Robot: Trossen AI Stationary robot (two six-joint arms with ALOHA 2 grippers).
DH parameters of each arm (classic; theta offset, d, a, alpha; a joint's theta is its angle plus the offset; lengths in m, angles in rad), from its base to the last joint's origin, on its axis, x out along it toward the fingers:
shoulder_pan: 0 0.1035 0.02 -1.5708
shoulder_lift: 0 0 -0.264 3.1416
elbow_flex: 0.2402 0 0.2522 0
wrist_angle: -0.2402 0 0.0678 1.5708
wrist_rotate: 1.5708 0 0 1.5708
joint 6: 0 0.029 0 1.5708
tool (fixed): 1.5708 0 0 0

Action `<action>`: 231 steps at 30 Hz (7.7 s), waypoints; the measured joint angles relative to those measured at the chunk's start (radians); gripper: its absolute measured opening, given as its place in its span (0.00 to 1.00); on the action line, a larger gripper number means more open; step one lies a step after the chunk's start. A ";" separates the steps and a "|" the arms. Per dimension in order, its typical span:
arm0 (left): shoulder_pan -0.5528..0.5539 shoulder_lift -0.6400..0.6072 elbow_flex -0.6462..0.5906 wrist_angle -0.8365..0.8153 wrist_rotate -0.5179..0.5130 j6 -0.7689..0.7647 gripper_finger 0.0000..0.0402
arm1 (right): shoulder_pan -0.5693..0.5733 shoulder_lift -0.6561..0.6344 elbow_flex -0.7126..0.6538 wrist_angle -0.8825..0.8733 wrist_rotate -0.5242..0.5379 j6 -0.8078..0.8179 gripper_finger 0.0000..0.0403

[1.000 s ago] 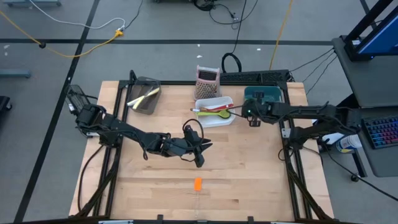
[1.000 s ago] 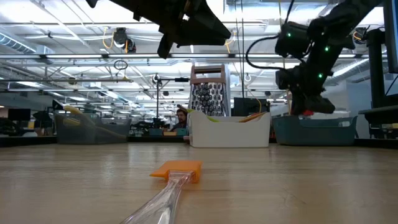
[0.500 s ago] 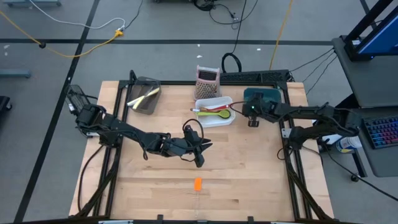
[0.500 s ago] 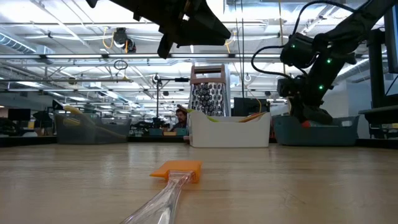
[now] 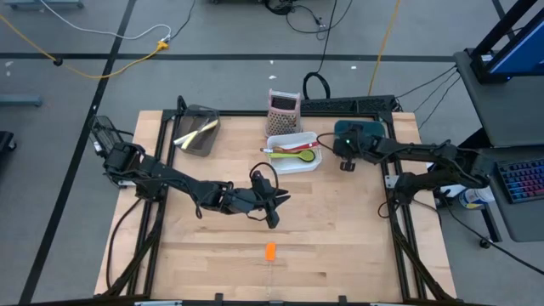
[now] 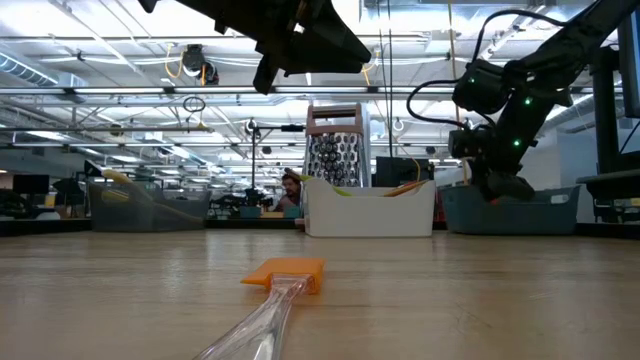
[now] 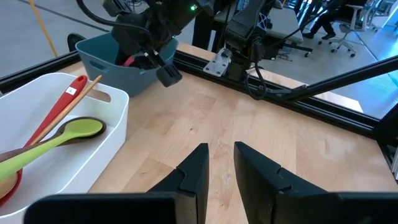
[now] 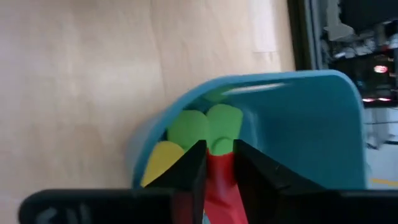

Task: Pick & Place Kitchen Items
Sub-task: Put the red spatula into the blue bin, then put the orange spatula into the blue bin

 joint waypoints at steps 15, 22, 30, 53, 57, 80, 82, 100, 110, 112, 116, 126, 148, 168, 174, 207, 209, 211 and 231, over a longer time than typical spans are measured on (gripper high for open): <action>0.000 0.000 0.000 0.000 -0.001 -0.006 0.19 | -0.001 0.000 0.000 0.067 0.029 0.078 0.51; 0.000 0.000 0.000 0.000 -0.001 -0.006 0.19 | 0.027 -0.014 0.000 0.104 0.275 0.053 0.59; 0.008 0.000 0.000 0.001 -0.001 -0.008 0.19 | 0.119 -0.127 0.000 0.087 0.295 0.109 0.57; -0.010 0.000 0.000 -0.067 0.002 -0.191 0.19 | 0.577 -0.315 0.000 0.093 -0.264 0.647 0.56; -0.031 0.000 0.000 -0.115 0.059 -0.184 0.19 | 0.673 -0.278 -0.052 0.204 -0.257 0.684 0.56; -0.149 0.001 0.265 -0.600 -0.030 -0.444 0.19 | 0.838 -0.072 -0.410 1.137 -0.170 0.594 0.56; -0.156 0.000 0.300 -0.679 -0.034 -0.509 0.19 | 0.838 -0.072 -0.410 1.145 -0.169 0.586 0.56; -0.182 0.306 0.470 -1.106 0.446 -1.053 0.19 | 0.838 -0.074 -0.409 1.188 -0.166 0.441 0.56; -0.148 0.334 0.472 -1.089 0.499 -1.017 0.19 | 0.838 -0.074 -0.409 1.186 -0.169 0.441 0.56; -0.144 0.334 0.472 -1.087 0.499 -0.972 0.19 | 0.838 -0.074 -0.409 1.180 -0.169 0.441 0.56; -0.135 0.333 0.472 -1.085 0.498 -0.834 0.19 | 0.838 -0.074 -0.409 1.178 -0.169 0.441 0.56; -0.112 0.337 0.472 -1.068 0.501 -0.718 0.19 | 0.838 -0.074 -0.409 1.169 -0.170 0.441 0.56; -0.105 0.358 0.470 -0.915 0.621 -0.758 0.49 | 0.837 -0.074 -0.409 1.158 -0.174 0.442 0.56; -0.124 0.446 0.462 -0.813 0.533 -0.893 0.59 | 0.837 -0.075 -0.409 1.128 -0.174 0.442 0.56; -0.141 0.449 0.462 -0.818 0.521 -0.888 0.53 | 0.837 -0.075 -0.409 1.128 -0.173 0.441 0.56; -0.151 0.367 0.459 -0.851 0.274 -0.797 0.00 | 0.837 -0.075 -0.409 1.128 -0.174 0.447 0.56; -0.143 0.356 0.459 -0.855 0.250 -0.766 0.00 | 0.837 -0.075 -0.409 1.139 -0.172 0.485 0.56; -0.133 0.339 0.459 -0.853 0.213 -0.737 0.00 | 0.837 -0.075 -0.409 1.151 -0.164 0.541 0.56; -0.041 0.260 0.462 -0.510 -0.108 -0.153 0.00 | 0.829 -0.054 -0.409 1.225 -0.147 0.708 0.56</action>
